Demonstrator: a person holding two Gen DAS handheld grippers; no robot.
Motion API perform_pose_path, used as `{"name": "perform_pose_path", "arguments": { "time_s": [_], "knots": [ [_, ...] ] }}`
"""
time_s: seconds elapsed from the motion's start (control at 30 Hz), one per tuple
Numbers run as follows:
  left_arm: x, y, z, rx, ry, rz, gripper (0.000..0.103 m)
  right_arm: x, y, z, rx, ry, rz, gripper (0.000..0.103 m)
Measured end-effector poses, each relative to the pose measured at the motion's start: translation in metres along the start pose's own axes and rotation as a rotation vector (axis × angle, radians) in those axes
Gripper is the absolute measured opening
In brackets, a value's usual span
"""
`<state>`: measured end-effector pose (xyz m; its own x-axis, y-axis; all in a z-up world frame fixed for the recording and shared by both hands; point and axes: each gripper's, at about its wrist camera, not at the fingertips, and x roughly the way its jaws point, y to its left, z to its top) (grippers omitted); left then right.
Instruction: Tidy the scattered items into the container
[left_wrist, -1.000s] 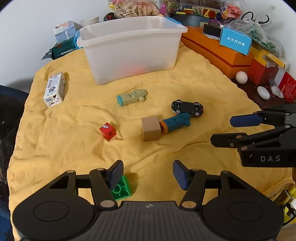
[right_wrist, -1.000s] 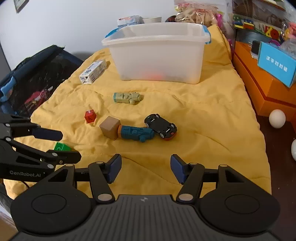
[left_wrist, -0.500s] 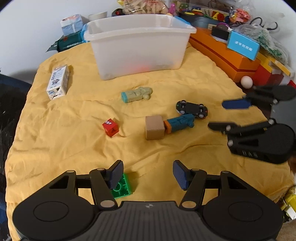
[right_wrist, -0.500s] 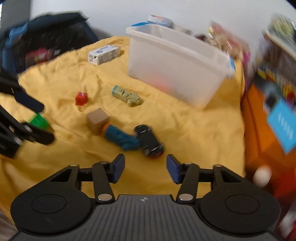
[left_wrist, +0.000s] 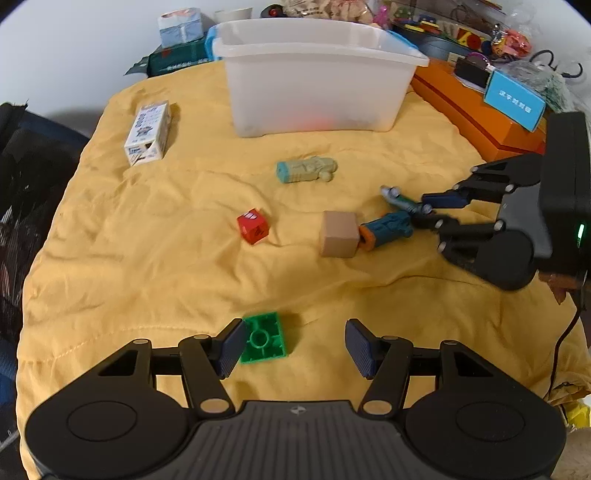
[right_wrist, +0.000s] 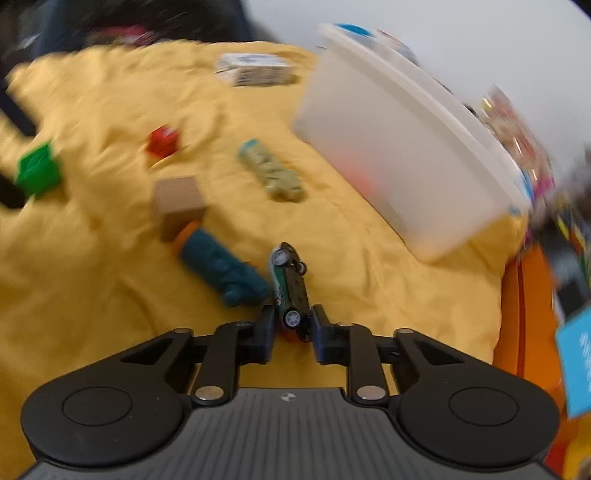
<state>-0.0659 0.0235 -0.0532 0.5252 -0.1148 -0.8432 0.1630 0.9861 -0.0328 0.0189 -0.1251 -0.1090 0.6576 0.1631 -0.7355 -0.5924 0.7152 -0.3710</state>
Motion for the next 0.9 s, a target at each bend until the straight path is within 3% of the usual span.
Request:
{"name": "perform_pose_path", "arguments": {
  "time_s": [0.13,0.33,0.47,0.57,0.63,0.73,0.8,0.87,0.9],
  "knots": [
    [-0.001,0.002,-0.003,0.001,-0.004,-0.004,0.063,-0.023,-0.026,-0.002,0.275,0.003,0.065,0.017],
    [0.005,0.003,-0.004,0.022,0.009,-0.020,0.063,-0.047,-0.043,-0.033,0.777,0.067,0.416,0.017],
    [0.006,0.005,-0.005,0.026,0.013,-0.024,0.063,-0.043,-0.030,-0.055,0.940,0.096,0.579,0.017],
    [0.007,0.006,-0.005,0.030,0.013,-0.025,0.063,-0.040,-0.022,-0.059,0.921,0.132,0.515,0.020],
    [0.008,0.007,-0.005,0.031,0.011,-0.015,0.063,-0.044,-0.022,-0.062,0.926,0.124,0.462,0.027],
    [0.012,0.011,-0.006,0.020,0.007,0.017,0.062,-0.051,-0.024,-0.061,0.881,0.114,0.329,0.028],
    [0.017,0.016,-0.006,0.009,0.021,0.011,0.061,-0.054,-0.026,-0.061,0.875,0.102,0.308,0.028],
    [0.026,0.020,-0.007,0.007,0.043,-0.006,0.049,-0.057,-0.027,-0.061,0.870,0.089,0.298,0.029],
    [0.031,0.022,-0.007,0.000,0.055,-0.022,0.035,-0.059,-0.027,-0.060,0.857,0.087,0.291,0.029]
  ]
}}
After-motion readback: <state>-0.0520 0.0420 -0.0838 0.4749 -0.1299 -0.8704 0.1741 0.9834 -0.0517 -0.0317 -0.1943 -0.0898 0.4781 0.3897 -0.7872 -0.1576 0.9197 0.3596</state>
